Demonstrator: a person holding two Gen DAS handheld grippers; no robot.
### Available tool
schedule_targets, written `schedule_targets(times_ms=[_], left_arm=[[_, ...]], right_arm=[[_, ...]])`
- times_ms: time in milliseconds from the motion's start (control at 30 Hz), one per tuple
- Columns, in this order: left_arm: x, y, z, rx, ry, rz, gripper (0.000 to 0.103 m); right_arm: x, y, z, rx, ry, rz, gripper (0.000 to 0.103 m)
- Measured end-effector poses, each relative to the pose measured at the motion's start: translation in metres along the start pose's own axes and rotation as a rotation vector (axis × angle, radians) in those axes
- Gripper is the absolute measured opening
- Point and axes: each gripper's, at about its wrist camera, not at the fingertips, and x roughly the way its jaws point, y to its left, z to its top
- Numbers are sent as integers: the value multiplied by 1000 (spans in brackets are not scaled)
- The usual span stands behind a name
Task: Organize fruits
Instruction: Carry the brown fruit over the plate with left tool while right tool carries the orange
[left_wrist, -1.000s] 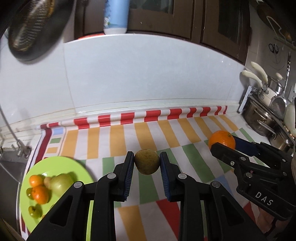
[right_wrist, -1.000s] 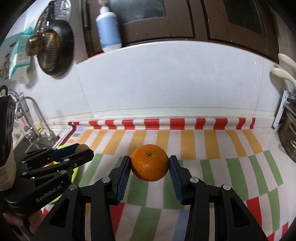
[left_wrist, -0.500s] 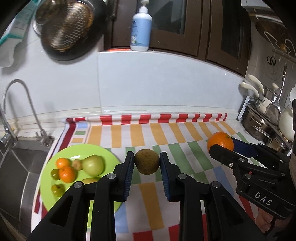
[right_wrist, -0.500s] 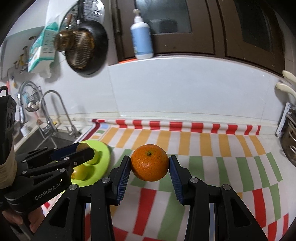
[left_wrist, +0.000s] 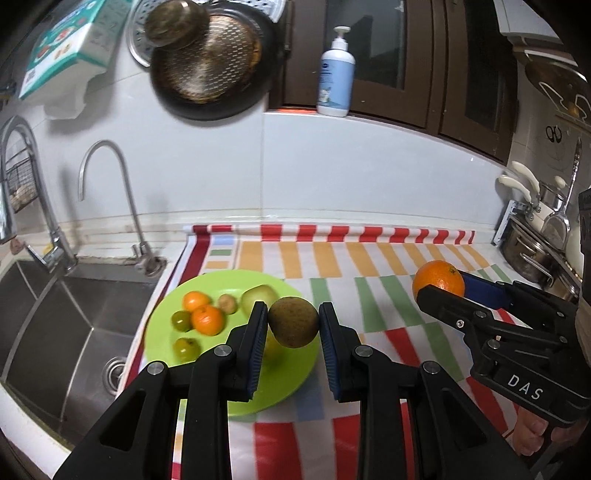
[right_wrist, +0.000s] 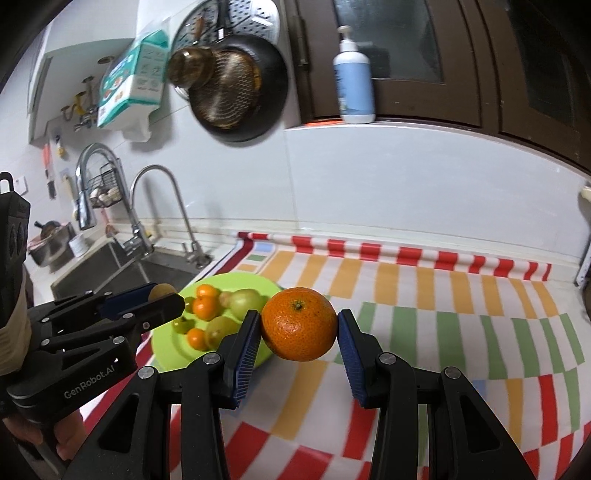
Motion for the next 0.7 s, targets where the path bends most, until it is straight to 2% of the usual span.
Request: schedule_targets(times_ms=[467, 700], left_arm=[[1, 60, -22, -9, 52, 68, 29], [16, 84, -37, 3, 110, 52, 29]], right_arm=[[41, 53, -9, -23, 81, 69, 43], [67, 72, -22, -12, 156, 81, 43]])
